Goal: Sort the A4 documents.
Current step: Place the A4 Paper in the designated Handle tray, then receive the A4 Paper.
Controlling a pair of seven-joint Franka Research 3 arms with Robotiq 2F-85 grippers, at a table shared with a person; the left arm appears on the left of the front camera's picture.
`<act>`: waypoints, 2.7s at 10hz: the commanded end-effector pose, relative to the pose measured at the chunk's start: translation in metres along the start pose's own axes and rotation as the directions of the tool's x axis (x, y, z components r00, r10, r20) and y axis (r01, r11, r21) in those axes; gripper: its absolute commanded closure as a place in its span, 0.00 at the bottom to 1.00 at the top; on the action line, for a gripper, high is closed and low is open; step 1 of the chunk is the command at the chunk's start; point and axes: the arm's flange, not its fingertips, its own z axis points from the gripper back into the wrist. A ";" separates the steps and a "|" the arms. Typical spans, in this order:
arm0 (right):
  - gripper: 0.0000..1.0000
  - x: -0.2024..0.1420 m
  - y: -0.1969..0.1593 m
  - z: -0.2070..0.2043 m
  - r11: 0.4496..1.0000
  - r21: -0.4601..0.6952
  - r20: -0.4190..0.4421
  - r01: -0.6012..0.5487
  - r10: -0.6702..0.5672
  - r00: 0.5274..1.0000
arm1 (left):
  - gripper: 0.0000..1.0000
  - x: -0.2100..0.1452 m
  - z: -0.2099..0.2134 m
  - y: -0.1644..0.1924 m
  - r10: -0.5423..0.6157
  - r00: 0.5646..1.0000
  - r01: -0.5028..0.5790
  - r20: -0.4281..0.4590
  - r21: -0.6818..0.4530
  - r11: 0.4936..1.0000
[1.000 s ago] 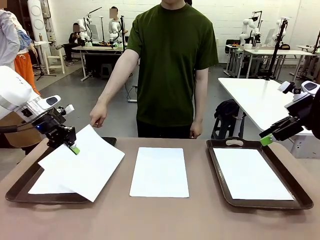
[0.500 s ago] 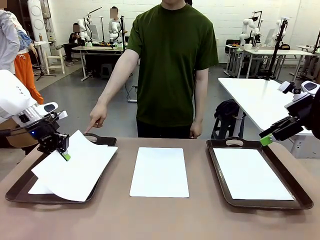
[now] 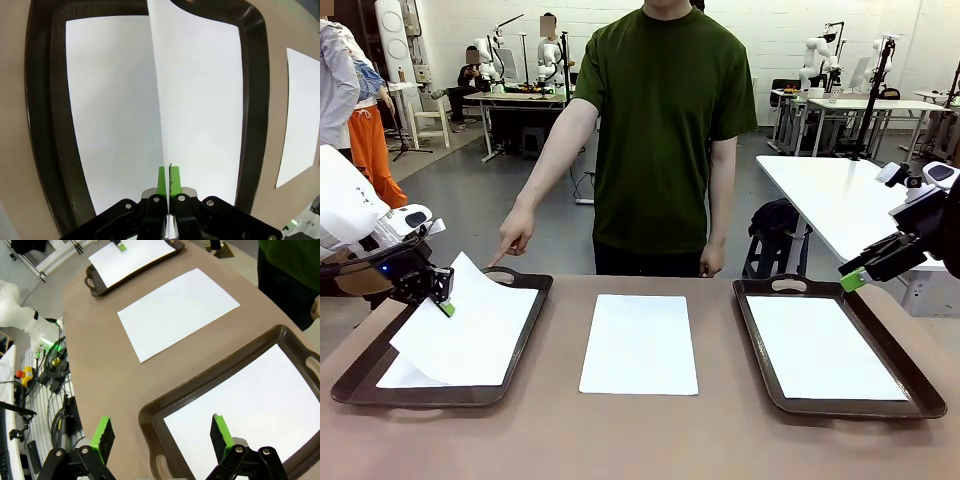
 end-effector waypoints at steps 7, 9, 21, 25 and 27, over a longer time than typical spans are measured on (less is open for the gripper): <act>0.00 -0.001 0.001 -0.002 1.000 0.000 -0.005 -0.010 0.010 1.000 | 0.41 -0.006 -0.013 -0.002 0.004 1.000 -0.001 -0.023 0.117 0.993; 0.00 -0.001 0.001 -0.002 1.000 0.000 -0.005 -0.010 0.010 1.000 | 0.22 -0.006 -0.010 0.000 -0.014 0.999 0.020 -0.029 0.188 0.982; 0.00 -0.001 0.001 -0.002 1.000 0.000 -0.005 -0.010 0.010 1.000 | 0.00 -0.001 -0.006 0.007 -0.023 1.000 0.025 -0.009 0.177 0.984; 0.00 -0.001 0.001 -0.002 1.000 0.000 -0.005 -0.010 0.010 1.000 | 0.00 -0.001 -0.006 0.007 -0.023 1.000 0.025 -0.009 0.177 0.984; 0.00 -0.001 0.001 -0.002 1.000 0.000 -0.005 -0.010 0.010 1.000 | 0.00 -0.002 -0.007 0.005 -0.023 1.000 0.025 -0.017 0.159 0.987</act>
